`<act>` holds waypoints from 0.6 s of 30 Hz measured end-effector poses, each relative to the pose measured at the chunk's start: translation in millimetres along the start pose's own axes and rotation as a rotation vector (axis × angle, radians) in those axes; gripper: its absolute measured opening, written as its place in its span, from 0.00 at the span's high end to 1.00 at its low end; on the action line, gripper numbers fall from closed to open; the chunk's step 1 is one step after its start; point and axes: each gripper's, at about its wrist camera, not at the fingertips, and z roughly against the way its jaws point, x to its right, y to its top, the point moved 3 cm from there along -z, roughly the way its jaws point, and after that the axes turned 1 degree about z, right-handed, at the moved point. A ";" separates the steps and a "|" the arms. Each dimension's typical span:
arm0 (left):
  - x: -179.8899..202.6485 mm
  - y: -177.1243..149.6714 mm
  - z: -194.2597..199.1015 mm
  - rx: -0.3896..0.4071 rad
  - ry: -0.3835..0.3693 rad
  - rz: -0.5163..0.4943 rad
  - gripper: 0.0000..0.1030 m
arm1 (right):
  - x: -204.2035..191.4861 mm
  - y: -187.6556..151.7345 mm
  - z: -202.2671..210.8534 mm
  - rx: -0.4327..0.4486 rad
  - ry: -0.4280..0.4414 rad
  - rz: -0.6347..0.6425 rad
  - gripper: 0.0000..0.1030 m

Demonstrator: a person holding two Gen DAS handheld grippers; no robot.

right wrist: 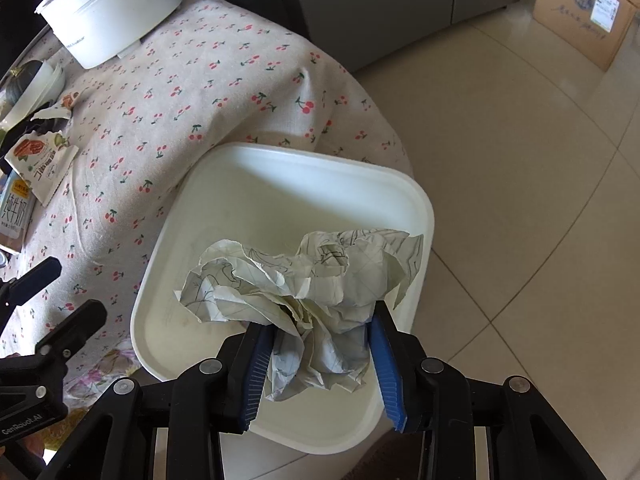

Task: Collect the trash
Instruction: 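Carry both items to the white bin and open both tools to drop them, then move both tools back over the trash on the table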

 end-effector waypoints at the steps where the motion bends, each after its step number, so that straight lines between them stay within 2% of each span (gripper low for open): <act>1: -4.7 -0.7 2.9 0.000 0.011 0.004 0.07 | -0.6 -0.3 -1.6 -0.005 -0.002 0.001 0.57; 9: -40.0 -6.0 30.2 0.018 0.092 0.036 0.00 | -8.7 -0.7 -11.6 -0.034 -0.011 0.012 0.56; 11: -49.6 -7.5 36.1 0.020 0.111 0.051 0.00 | -10.1 0.0 -13.4 -0.040 0.000 0.005 0.47; 13: -59.4 -8.9 41.4 0.018 0.123 0.071 0.00 | -10.8 0.7 -13.9 -0.046 -0.008 -0.003 0.24; 18: -80.0 -12.2 53.5 0.015 0.148 0.104 0.00 | -16.0 3.6 -11.7 -0.040 -0.005 -0.014 0.21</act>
